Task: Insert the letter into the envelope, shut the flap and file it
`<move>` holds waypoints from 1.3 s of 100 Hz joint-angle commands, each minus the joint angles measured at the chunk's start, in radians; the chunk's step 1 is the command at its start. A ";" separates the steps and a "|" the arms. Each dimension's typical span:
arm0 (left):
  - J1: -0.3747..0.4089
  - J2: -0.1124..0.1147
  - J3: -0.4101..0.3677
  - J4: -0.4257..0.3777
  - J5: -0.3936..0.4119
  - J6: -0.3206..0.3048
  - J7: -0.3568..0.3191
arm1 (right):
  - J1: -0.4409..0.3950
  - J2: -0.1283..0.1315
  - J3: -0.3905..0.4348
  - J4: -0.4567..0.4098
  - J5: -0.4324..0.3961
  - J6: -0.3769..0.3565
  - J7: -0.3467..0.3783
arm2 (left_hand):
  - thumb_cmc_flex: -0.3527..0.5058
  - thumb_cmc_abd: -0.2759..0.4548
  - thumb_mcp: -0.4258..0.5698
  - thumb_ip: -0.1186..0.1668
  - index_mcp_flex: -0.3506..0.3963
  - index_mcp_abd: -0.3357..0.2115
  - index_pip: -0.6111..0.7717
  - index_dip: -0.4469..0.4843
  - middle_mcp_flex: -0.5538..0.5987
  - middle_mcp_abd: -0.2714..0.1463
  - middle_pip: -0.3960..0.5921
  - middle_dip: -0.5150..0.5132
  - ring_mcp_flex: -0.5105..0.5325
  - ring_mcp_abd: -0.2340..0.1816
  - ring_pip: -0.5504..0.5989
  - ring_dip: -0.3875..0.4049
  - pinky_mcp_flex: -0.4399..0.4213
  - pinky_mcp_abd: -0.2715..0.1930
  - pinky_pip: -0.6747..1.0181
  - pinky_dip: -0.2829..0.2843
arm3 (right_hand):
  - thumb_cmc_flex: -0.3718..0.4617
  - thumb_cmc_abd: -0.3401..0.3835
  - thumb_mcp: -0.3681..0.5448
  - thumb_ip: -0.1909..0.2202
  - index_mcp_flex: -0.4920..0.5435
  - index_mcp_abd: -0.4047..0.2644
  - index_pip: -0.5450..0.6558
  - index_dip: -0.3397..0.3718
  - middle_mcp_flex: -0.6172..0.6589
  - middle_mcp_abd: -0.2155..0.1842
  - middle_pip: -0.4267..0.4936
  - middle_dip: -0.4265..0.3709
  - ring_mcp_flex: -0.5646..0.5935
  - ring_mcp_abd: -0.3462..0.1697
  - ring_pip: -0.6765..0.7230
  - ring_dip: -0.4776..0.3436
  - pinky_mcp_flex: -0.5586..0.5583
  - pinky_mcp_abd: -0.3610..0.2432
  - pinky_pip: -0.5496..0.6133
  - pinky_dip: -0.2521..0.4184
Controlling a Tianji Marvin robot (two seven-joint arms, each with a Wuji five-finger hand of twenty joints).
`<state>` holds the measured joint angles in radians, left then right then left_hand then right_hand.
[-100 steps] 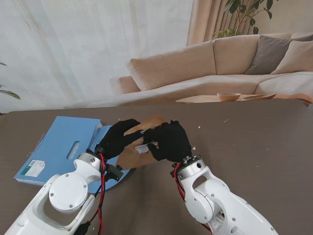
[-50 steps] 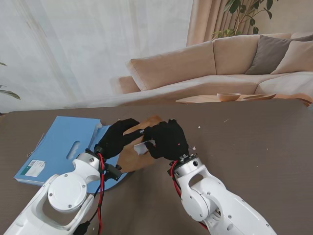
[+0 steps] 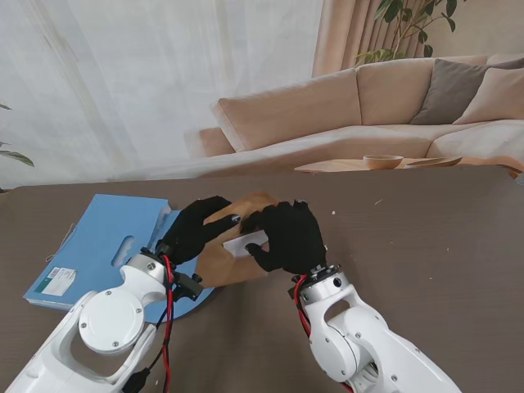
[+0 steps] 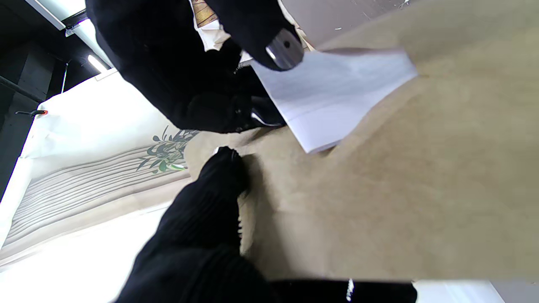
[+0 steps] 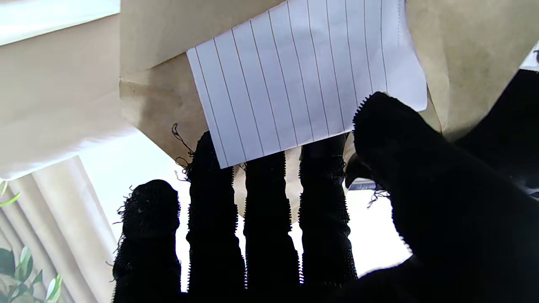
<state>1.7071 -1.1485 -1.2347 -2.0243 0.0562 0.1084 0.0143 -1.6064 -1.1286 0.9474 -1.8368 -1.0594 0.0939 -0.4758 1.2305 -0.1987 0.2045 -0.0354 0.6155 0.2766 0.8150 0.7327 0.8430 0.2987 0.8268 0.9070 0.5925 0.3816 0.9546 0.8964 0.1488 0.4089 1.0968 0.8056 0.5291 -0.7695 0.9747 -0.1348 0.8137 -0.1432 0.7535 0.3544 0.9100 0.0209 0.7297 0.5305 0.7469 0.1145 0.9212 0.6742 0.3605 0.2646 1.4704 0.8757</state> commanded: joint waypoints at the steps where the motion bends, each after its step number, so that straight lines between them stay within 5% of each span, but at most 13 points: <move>1: 0.008 -0.007 -0.002 -0.004 -0.003 -0.005 -0.014 | -0.018 0.000 0.005 -0.016 -0.005 0.013 0.001 | 0.060 0.035 0.021 -0.014 -0.006 -0.060 0.037 0.006 -0.004 -0.033 0.005 0.013 -0.009 -0.009 0.003 0.026 -0.005 -0.004 0.007 0.001 | 0.004 0.000 0.003 0.018 -0.041 -0.030 -0.026 0.020 -0.038 -0.012 -0.005 0.000 -0.037 -0.009 -0.015 -0.015 -0.015 -0.026 -0.010 0.021; 39: 0.009 -0.005 -0.008 -0.006 -0.008 -0.006 -0.022 | -0.056 0.003 0.046 -0.047 -0.027 0.057 0.006 | 0.060 0.036 0.020 -0.014 -0.006 -0.058 0.036 0.005 -0.004 -0.034 0.004 0.013 -0.009 -0.010 0.002 0.026 -0.005 -0.004 0.007 0.001 | 0.116 -0.025 0.126 0.043 -0.051 -0.056 0.096 -0.013 -0.018 -0.010 -0.001 0.049 -0.032 -0.014 0.007 -0.005 -0.007 -0.031 -0.006 0.028; 69: 0.011 -0.006 -0.011 -0.008 -0.018 -0.006 -0.024 | -0.056 0.007 0.052 -0.049 -0.044 0.082 0.022 | 0.060 0.034 0.020 -0.014 -0.005 -0.060 0.037 0.007 -0.003 -0.032 0.005 0.014 -0.008 -0.010 0.003 0.026 -0.005 -0.004 0.006 0.001 | 0.110 -0.046 0.079 0.011 -0.046 -0.043 0.160 -0.038 -0.034 -0.014 0.109 0.174 -0.038 -0.021 0.118 0.058 -0.004 -0.039 0.020 0.038; 101: 0.012 -0.006 -0.014 -0.010 -0.028 -0.005 -0.026 | -0.022 0.003 0.030 -0.011 -0.035 0.073 0.004 | 0.060 0.035 0.022 -0.014 -0.006 -0.058 0.036 0.006 -0.003 -0.033 0.005 0.014 -0.008 -0.010 0.003 0.027 -0.005 -0.004 0.006 0.002 | 0.134 -0.027 0.068 0.003 0.085 -0.079 0.279 0.039 0.008 -0.013 0.252 0.305 -0.016 -0.026 0.235 0.128 0.011 -0.033 0.063 0.057; 130: 0.012 -0.009 -0.002 -0.017 -0.038 0.000 -0.017 | 0.029 -0.002 -0.025 0.021 -0.014 0.042 -0.001 | 0.060 0.035 0.021 -0.014 -0.006 -0.059 0.037 0.007 -0.003 -0.034 0.005 0.014 -0.008 -0.010 0.003 0.027 -0.005 -0.004 0.006 0.002 | 0.128 -0.074 0.111 0.018 0.125 -0.019 0.278 0.061 0.068 0.007 0.267 0.302 0.035 -0.020 0.262 0.137 0.046 -0.018 0.095 0.071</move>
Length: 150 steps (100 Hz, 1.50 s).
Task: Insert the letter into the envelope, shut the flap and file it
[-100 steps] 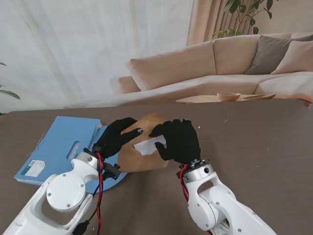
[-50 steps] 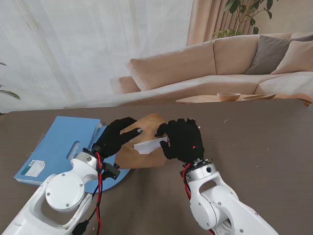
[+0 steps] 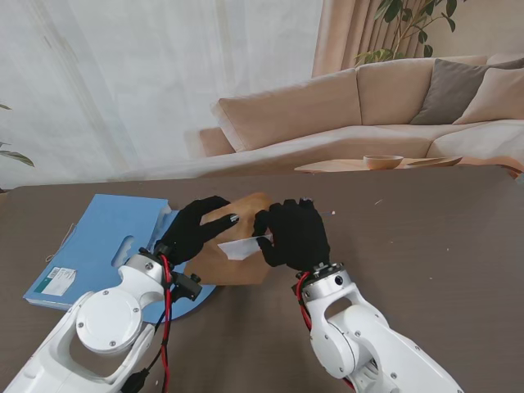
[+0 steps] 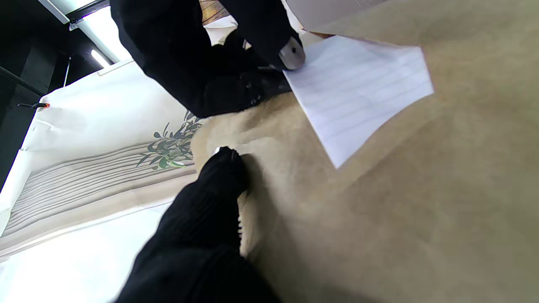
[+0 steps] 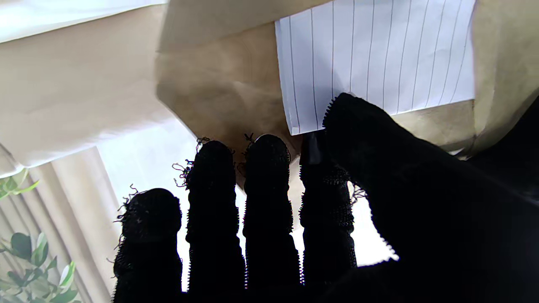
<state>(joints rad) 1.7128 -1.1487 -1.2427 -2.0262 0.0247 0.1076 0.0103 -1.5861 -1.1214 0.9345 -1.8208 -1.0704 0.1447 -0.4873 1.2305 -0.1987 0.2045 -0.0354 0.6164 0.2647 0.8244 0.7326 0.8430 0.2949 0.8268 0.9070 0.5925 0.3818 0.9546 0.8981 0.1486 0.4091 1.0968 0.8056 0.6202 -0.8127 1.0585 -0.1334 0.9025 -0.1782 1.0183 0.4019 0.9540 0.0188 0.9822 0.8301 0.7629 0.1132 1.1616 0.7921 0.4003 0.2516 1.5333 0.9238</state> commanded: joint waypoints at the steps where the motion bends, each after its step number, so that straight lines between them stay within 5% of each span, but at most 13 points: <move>1: 0.006 -0.008 0.006 -0.015 -0.007 0.001 -0.013 | 0.010 -0.009 -0.015 0.006 -0.003 -0.010 0.010 | 0.060 0.035 0.022 -0.014 -0.007 -0.048 0.028 0.007 -0.003 -0.030 0.005 0.014 -0.008 -0.010 0.002 0.025 -0.004 -0.004 0.006 0.002 | 0.037 -0.032 0.027 0.016 0.037 0.018 0.013 0.013 0.026 0.010 0.015 0.002 0.020 -0.019 0.022 0.020 0.008 -0.005 0.033 0.023; 54: 0.004 -0.013 -0.005 -0.014 -0.031 -0.014 -0.001 | 0.026 0.001 -0.043 0.022 -0.028 -0.018 0.035 | 0.060 0.034 0.023 -0.014 -0.008 -0.048 0.029 0.009 -0.004 -0.030 0.006 0.016 -0.009 -0.011 0.002 0.025 -0.004 -0.004 0.006 0.002 | 0.035 -0.044 0.019 0.011 0.050 0.005 0.002 -0.013 0.026 0.005 0.019 -0.009 0.016 -0.025 0.022 0.018 0.004 -0.008 0.036 0.028; 80: 0.001 -0.014 -0.006 -0.008 -0.021 -0.018 0.006 | -0.003 0.004 -0.024 0.001 -0.047 -0.003 0.027 | 0.060 0.035 0.022 -0.015 -0.007 -0.048 0.029 0.009 -0.004 -0.030 0.005 0.016 -0.009 -0.011 0.002 0.025 -0.004 -0.004 0.006 0.002 | -0.020 -0.032 -0.035 -0.002 -0.042 -0.005 -0.075 -0.132 -0.058 -0.017 -0.054 -0.050 -0.050 -0.026 -0.051 -0.008 -0.036 -0.030 0.011 0.027; 85: -0.004 -0.015 -0.002 -0.001 -0.012 -0.015 0.013 | -0.016 0.004 -0.018 -0.010 -0.052 0.002 0.020 | 0.060 0.035 0.022 -0.015 -0.007 -0.049 0.029 0.009 -0.004 -0.031 0.005 0.016 -0.009 -0.010 0.002 0.025 -0.004 -0.004 0.006 0.002 | -0.040 -0.025 -0.047 -0.001 -0.085 -0.013 -0.107 -0.149 -0.091 -0.024 -0.089 -0.068 -0.072 -0.026 -0.086 -0.022 -0.049 -0.035 0.004 0.028; 101: -0.023 -0.022 0.012 0.027 0.008 -0.006 0.038 | -0.070 0.002 0.010 -0.061 -0.058 0.016 0.000 | 0.060 0.036 0.022 -0.014 -0.009 -0.050 0.029 0.010 -0.007 -0.032 0.005 0.017 -0.012 -0.012 0.000 0.025 -0.007 -0.008 0.002 0.000 | -0.152 0.078 -0.087 0.086 -0.142 -0.004 -0.435 0.027 -0.194 -0.013 -0.270 -0.253 -0.142 -0.018 -0.256 -0.102 -0.113 -0.024 -0.095 0.010; 122: -0.030 -0.024 0.018 0.049 0.013 -0.003 0.045 | -0.156 -0.009 0.064 -0.122 -0.035 0.041 -0.054 | 0.060 0.037 0.023 -0.014 -0.010 -0.051 0.029 0.009 -0.009 -0.031 0.005 0.018 -0.016 -0.012 -0.001 0.025 -0.010 -0.008 -0.002 -0.001 | -0.188 0.116 -0.139 0.089 -0.251 0.002 -0.488 0.021 -0.279 -0.002 -0.406 -0.397 -0.188 0.000 -0.512 -0.247 -0.174 0.015 -0.277 -0.068; 150: -0.026 -0.022 0.010 0.054 0.013 -0.015 0.041 | -0.258 -0.021 0.164 -0.180 0.083 0.046 0.012 | 0.060 0.036 0.023 -0.013 -0.010 -0.052 0.030 0.009 -0.009 -0.032 0.004 0.020 -0.017 -0.012 -0.002 0.025 -0.010 -0.009 -0.003 0.000 | -0.210 0.163 -0.181 0.091 -0.431 0.091 -0.551 -0.023 -0.432 0.035 -0.486 -0.507 -0.257 0.044 -0.730 -0.372 -0.228 0.056 -0.449 -0.168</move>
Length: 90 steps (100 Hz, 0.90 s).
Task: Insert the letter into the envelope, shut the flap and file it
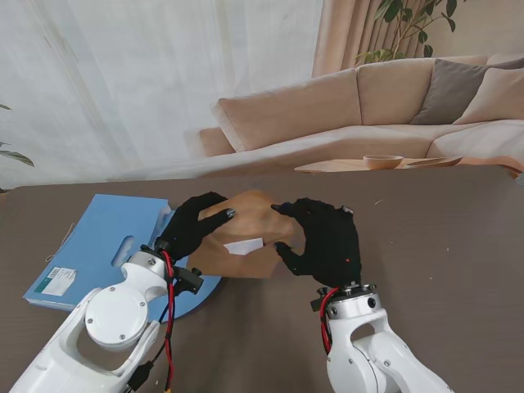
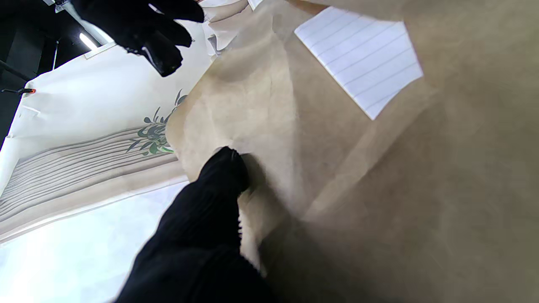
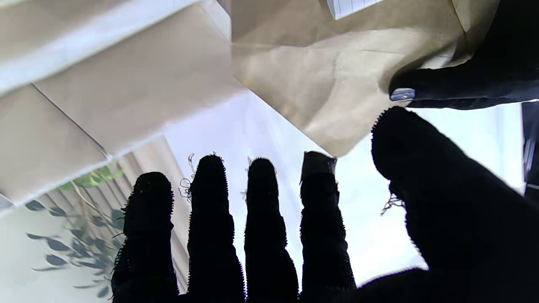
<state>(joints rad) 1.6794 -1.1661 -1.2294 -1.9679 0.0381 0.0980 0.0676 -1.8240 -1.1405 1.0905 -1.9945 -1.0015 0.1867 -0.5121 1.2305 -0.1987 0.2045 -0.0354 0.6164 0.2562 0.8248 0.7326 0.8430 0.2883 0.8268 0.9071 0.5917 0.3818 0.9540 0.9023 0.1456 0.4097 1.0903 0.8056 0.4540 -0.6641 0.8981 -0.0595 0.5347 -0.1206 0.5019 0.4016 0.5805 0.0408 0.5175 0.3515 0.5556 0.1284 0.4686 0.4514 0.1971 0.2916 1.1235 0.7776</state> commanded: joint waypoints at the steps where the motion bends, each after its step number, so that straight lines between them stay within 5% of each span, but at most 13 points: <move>1: 0.008 -0.005 -0.003 -0.005 0.000 -0.006 -0.017 | -0.022 -0.003 0.011 -0.008 0.021 0.003 0.042 | 0.060 0.036 0.023 -0.013 -0.010 -0.044 0.030 0.009 -0.008 -0.025 0.004 0.020 -0.016 -0.012 -0.001 0.021 -0.007 -0.009 0.003 0.000 | -0.046 0.017 -0.025 0.017 -0.074 0.044 -0.039 -0.026 -0.069 0.017 -0.024 -0.034 -0.054 0.033 -0.046 -0.037 -0.027 0.021 -0.048 -0.027; 29: 0.019 -0.004 -0.018 -0.011 -0.027 -0.019 -0.025 | -0.046 -0.009 0.059 0.000 0.226 -0.022 0.186 | 0.060 0.036 0.023 -0.014 -0.009 -0.043 0.030 0.009 -0.008 -0.025 0.004 0.021 -0.015 -0.012 -0.001 0.021 -0.007 -0.009 0.003 0.001 | -0.080 0.060 -0.150 0.003 -0.249 0.216 -0.123 -0.081 -0.258 0.093 -0.053 -0.083 -0.152 0.071 -0.145 -0.099 -0.080 0.038 -0.126 -0.058; 55: 0.029 -0.001 -0.033 -0.023 -0.058 -0.025 -0.042 | -0.006 -0.019 0.053 0.069 0.399 -0.061 0.241 | 0.060 0.036 0.023 -0.014 -0.010 -0.043 0.030 0.009 -0.008 -0.024 0.004 0.021 -0.014 -0.011 -0.001 0.021 -0.007 -0.009 0.003 0.001 | -0.058 0.054 -0.164 0.004 -0.233 0.241 -0.128 -0.084 -0.243 0.096 -0.026 -0.076 -0.146 0.048 -0.132 -0.095 -0.082 0.018 -0.127 -0.053; 70: 0.034 0.000 -0.038 -0.029 -0.080 -0.024 -0.053 | 0.033 -0.029 0.041 0.118 0.507 -0.099 0.255 | 0.060 0.036 0.022 -0.014 -0.010 -0.043 0.030 0.009 -0.008 -0.025 0.004 0.020 -0.014 -0.012 -0.002 0.021 -0.007 -0.009 0.002 0.001 | -0.026 0.025 -0.107 0.003 -0.164 0.209 -0.084 -0.065 -0.159 0.065 0.008 -0.064 -0.103 0.035 -0.100 -0.084 -0.065 0.014 -0.112 -0.044; 90: 0.038 0.000 -0.040 -0.036 -0.099 -0.020 -0.059 | 0.082 -0.042 0.020 0.172 0.618 -0.178 0.258 | 0.060 0.036 0.023 -0.014 -0.009 -0.043 0.029 0.009 -0.008 -0.024 0.003 0.020 -0.012 -0.014 -0.002 0.021 -0.007 -0.009 0.002 0.002 | 0.039 -0.001 0.034 0.001 0.049 0.083 0.054 -0.022 0.070 0.010 0.023 -0.055 0.026 0.029 -0.049 -0.065 -0.020 0.019 -0.066 -0.035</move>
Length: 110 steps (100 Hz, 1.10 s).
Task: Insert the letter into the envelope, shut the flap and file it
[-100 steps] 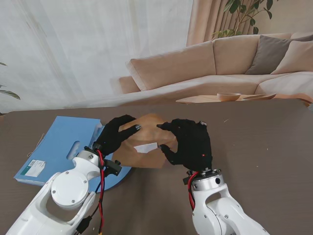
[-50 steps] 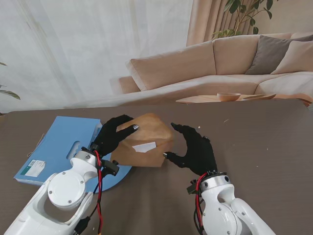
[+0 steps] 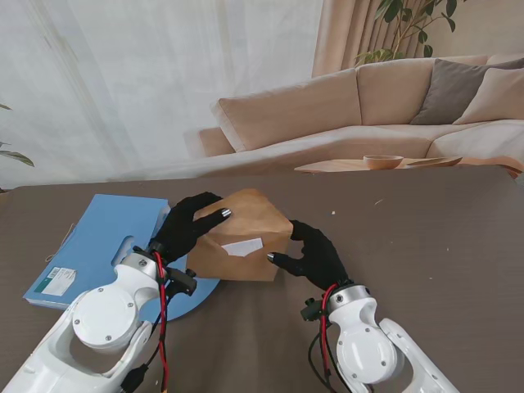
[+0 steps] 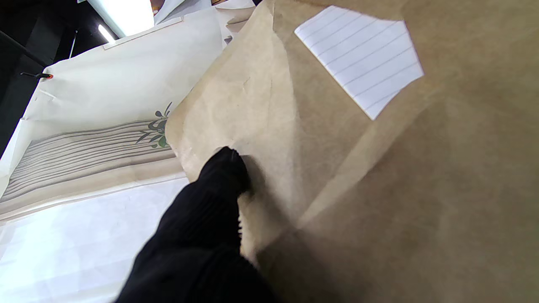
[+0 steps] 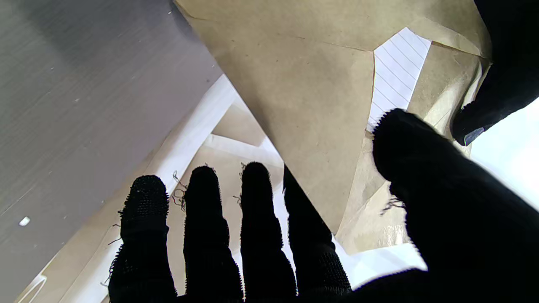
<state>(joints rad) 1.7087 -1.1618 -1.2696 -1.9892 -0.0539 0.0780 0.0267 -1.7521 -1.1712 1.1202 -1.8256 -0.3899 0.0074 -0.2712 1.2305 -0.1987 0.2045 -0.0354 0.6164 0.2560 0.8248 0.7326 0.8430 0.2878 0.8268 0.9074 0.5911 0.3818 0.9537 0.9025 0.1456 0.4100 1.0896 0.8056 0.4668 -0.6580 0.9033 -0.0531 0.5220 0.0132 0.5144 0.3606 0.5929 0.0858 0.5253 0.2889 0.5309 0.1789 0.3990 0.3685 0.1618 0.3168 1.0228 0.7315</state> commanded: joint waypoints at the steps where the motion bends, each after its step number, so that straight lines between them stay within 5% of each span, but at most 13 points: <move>1: 0.009 -0.004 0.000 -0.015 -0.009 0.001 -0.018 | 0.012 -0.012 -0.011 0.006 0.010 0.000 0.016 | 0.060 0.037 0.023 -0.014 -0.010 -0.043 0.029 0.009 -0.008 -0.024 0.003 0.020 -0.012 -0.014 -0.002 0.021 -0.007 -0.010 0.003 0.002 | 0.032 -0.002 0.034 -0.005 0.071 -0.054 0.047 0.020 0.073 -0.038 0.014 0.007 0.060 -0.021 0.028 0.021 0.019 -0.007 0.044 0.014; 9: 0.011 -0.004 -0.002 -0.020 -0.021 0.007 -0.022 | 0.029 -0.020 -0.024 0.024 0.044 -0.018 0.004 | 0.060 0.036 0.022 -0.014 -0.010 -0.043 0.029 0.009 -0.008 -0.023 0.003 0.020 -0.013 -0.012 -0.002 0.021 -0.007 -0.010 0.003 0.002 | 0.087 0.020 0.063 -0.006 0.163 -0.104 0.095 0.027 0.165 -0.050 0.023 0.013 0.114 -0.021 0.070 0.044 0.041 -0.006 0.079 0.020; 16: 0.013 -0.004 -0.003 -0.022 -0.027 0.012 -0.024 | 0.042 -0.027 -0.033 0.040 0.068 -0.034 -0.014 | 0.060 0.037 0.023 -0.014 -0.010 -0.042 0.029 0.010 -0.008 -0.025 0.003 0.020 -0.013 -0.013 -0.002 0.021 -0.007 -0.010 0.003 0.002 | 0.172 0.000 0.068 -0.073 0.194 -0.159 0.291 -0.146 0.237 -0.059 0.031 0.019 0.164 -0.021 0.107 0.062 0.062 -0.006 0.115 0.013; 26: 0.015 -0.004 -0.004 -0.024 -0.030 0.014 -0.025 | 0.057 -0.039 -0.042 0.061 0.115 -0.069 -0.036 | 0.060 0.037 0.023 -0.014 -0.009 -0.042 0.029 0.010 -0.008 -0.024 0.003 0.020 -0.012 -0.013 -0.002 0.021 -0.007 -0.010 0.003 0.002 | 0.236 0.007 0.078 -0.082 0.306 -0.185 0.447 -0.200 0.347 -0.060 0.031 0.024 0.227 -0.015 0.150 0.075 0.095 -0.001 0.150 0.014; 41: 0.017 -0.003 -0.007 -0.021 -0.029 0.009 -0.028 | 0.062 -0.048 -0.046 0.068 0.151 -0.087 -0.055 | 0.060 0.037 0.014 -0.012 -0.003 -0.052 0.010 -0.012 -0.013 -0.025 -0.024 0.005 -0.025 -0.011 -0.027 0.008 -0.014 -0.016 -0.012 -0.005 | 0.266 0.021 0.111 -0.078 0.384 -0.183 0.516 -0.099 0.507 -0.016 0.031 0.050 0.383 0.007 0.250 0.102 0.218 0.023 0.250 0.019; 51: 0.024 -0.001 -0.016 -0.018 -0.039 -0.008 -0.040 | 0.057 -0.054 -0.045 0.062 0.162 -0.078 -0.072 | 0.060 0.019 0.001 -0.010 0.013 -0.117 -0.075 -0.095 -0.030 -0.027 -0.164 -0.034 -0.077 -0.013 -0.133 -0.055 -0.049 -0.030 -0.087 -0.029 | 0.274 0.022 0.121 -0.074 0.381 -0.176 0.515 -0.021 0.579 0.019 0.157 0.118 0.470 0.033 0.419 0.171 0.297 0.059 0.378 0.054; 64: 0.035 0.012 -0.040 -0.014 -0.048 -0.019 -0.093 | 0.047 -0.057 -0.037 0.046 0.139 -0.044 -0.096 | 0.050 -0.005 -0.117 0.015 0.008 -0.206 -0.179 -0.123 -0.150 -0.058 -0.358 -0.091 -0.177 -0.067 -0.298 -0.134 -0.107 -0.050 -0.228 -0.041 | 0.267 -0.001 0.151 -0.070 0.389 -0.115 0.515 -0.003 0.596 0.054 0.253 0.178 0.504 0.037 0.532 0.210 0.338 0.071 0.450 0.074; 74: 0.041 0.023 -0.058 -0.008 -0.044 -0.040 -0.138 | 0.039 -0.056 -0.029 0.032 0.115 -0.015 -0.105 | -0.024 -0.044 -0.124 0.021 -0.012 -0.222 -0.228 -0.104 -0.285 -0.079 -0.336 -0.316 -0.239 -0.106 -0.391 -0.154 -0.137 -0.070 -0.346 -0.016 | 0.262 -0.017 0.167 -0.069 0.397 -0.093 0.516 -0.007 0.608 0.073 0.294 0.210 0.524 0.035 0.579 0.225 0.358 0.078 0.478 0.081; 91: 0.043 0.040 -0.078 0.007 -0.048 -0.072 -0.211 | 0.032 -0.054 -0.020 0.020 0.086 0.007 -0.112 | -0.262 -0.055 -0.147 0.005 -0.026 -0.146 -0.327 -0.112 -0.381 -0.116 -0.395 -0.351 -0.303 -0.140 -0.516 -0.182 -0.155 -0.089 -0.533 0.019 | 0.263 -0.023 0.176 -0.069 0.400 -0.080 0.518 -0.005 0.611 0.081 0.306 0.224 0.532 0.034 0.594 0.229 0.370 0.082 0.490 0.083; 94: 0.041 0.042 -0.079 0.010 -0.047 -0.074 -0.218 | 0.030 -0.054 -0.018 0.018 0.082 0.011 -0.112 | -0.325 -0.069 -0.106 -0.003 -0.033 -0.133 -0.322 -0.139 -0.390 -0.119 -0.401 -0.351 -0.307 -0.143 -0.531 -0.175 -0.149 -0.089 -0.588 0.070 | 0.262 -0.024 0.177 -0.069 0.400 -0.079 0.518 -0.005 0.611 0.081 0.307 0.224 0.532 0.034 0.595 0.229 0.370 0.082 0.491 0.083; 101: 0.040 0.043 -0.081 0.016 -0.050 -0.081 -0.224 | 0.027 -0.053 -0.014 0.013 0.075 0.018 -0.113 | -0.383 -0.083 -0.104 -0.010 -0.039 -0.114 -0.327 -0.140 -0.399 -0.117 -0.411 -0.354 -0.315 -0.139 -0.552 -0.183 -0.147 -0.088 -0.626 0.069 | 0.263 -0.024 0.178 -0.069 0.401 -0.077 0.518 -0.004 0.611 0.082 0.307 0.225 0.533 0.034 0.597 0.229 0.372 0.081 0.494 0.083; 104: 0.040 0.043 -0.081 0.016 -0.048 -0.079 -0.221 | 0.026 -0.053 -0.012 0.011 0.073 0.020 -0.113 | -0.441 -0.102 -0.016 -0.022 -0.036 -0.107 -0.337 -0.130 -0.400 -0.115 -0.422 -0.360 -0.314 -0.136 -0.567 -0.180 -0.130 -0.085 -0.693 0.128 | 0.264 -0.025 0.178 -0.069 0.401 -0.077 0.518 -0.003 0.611 0.082 0.307 0.226 0.533 0.034 0.597 0.230 0.372 0.081 0.495 0.083; 110: 0.039 0.039 -0.077 0.017 -0.042 -0.076 -0.204 | 0.023 -0.052 -0.009 0.007 0.071 0.022 -0.111 | -0.461 -0.101 0.023 -0.028 -0.017 -0.100 -0.345 -0.136 -0.386 -0.106 -0.436 -0.373 -0.313 -0.130 -0.582 -0.190 -0.117 -0.079 -0.735 0.123 | 0.265 -0.025 0.178 -0.070 0.401 -0.077 0.518 -0.003 0.612 0.084 0.308 0.227 0.532 0.035 0.599 0.230 0.371 0.081 0.496 0.084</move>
<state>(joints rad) 1.7440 -1.1149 -1.3496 -1.9693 -0.1017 0.0005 -0.1827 -1.7199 -1.2217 1.1102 -1.8086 -0.3195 0.0260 -0.3956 0.8132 -0.2719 0.1856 -0.0323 0.6175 0.1495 0.5105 0.5973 0.4691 0.2025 0.4160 0.5595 0.2934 0.2707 0.3967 0.7278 0.0134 0.3619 0.4013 0.8993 0.7075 -0.6751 1.0578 -0.1097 0.8756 -0.0626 1.0113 0.3393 1.1607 0.1590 0.8159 0.5041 1.0299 0.2129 0.9755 0.5843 0.5287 0.3809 1.4763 0.8027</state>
